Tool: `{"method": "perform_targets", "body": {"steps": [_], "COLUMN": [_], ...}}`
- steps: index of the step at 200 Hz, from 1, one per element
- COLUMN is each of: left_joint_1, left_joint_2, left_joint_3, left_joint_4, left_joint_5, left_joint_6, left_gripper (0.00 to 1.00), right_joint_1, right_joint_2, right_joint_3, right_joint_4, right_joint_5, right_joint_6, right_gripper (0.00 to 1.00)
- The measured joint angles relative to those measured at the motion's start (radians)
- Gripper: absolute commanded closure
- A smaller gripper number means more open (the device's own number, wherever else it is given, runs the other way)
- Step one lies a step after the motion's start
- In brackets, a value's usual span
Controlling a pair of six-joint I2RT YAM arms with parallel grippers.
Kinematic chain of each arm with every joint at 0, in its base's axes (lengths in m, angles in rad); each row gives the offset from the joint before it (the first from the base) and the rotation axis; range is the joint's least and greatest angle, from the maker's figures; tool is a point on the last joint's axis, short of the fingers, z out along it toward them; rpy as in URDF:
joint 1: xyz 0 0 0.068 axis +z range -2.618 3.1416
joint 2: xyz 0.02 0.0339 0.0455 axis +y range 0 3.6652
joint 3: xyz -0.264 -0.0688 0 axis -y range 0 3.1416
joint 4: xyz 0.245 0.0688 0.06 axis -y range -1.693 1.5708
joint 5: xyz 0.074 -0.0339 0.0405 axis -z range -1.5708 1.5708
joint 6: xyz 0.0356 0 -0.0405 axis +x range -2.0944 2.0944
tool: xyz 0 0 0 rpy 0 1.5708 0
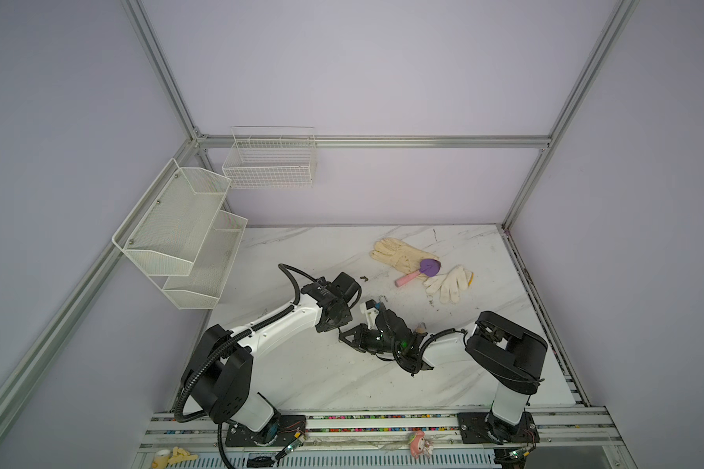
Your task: Unlock with the key
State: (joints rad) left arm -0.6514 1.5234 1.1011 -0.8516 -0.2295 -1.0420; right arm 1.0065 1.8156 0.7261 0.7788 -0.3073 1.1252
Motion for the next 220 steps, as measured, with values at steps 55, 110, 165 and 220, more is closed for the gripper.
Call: {"method": "perform_targets", "body": {"steps": [55, 110, 165, 220], "left_joint_1": [0.000, 0.000, 0.000, 0.000], "left_joint_2": [0.000, -0.008, -0.019, -0.021], "left_joint_3": [0.014, 0.014, 0.014, 0.014], "left_joint_4": [-0.003, -0.003, -0.003, -0.002], "left_joint_5": [-0.003, -0.006, -0.007, -0.010], "left_joint_6": [-0.022, -0.025, -0.040, -0.040], "left_gripper": [0.95, 0.95, 0.95, 0.95], "right_joint_1": [0.004, 0.004, 0.004, 0.003], "right_joint_2": [-0.004, -0.004, -0.004, -0.004], "right_joint_3": [0.001, 0.011, 0.016, 0.022], "right_joint_4": [0.016, 0.019, 0.037, 0.039], "right_joint_5": [0.006, 0.026, 0.035, 0.039], "right_joint_6": [0.011, 0.016, 0.026, 0.030], "right_gripper": [1.00, 1.00, 1.00, 1.00]}}
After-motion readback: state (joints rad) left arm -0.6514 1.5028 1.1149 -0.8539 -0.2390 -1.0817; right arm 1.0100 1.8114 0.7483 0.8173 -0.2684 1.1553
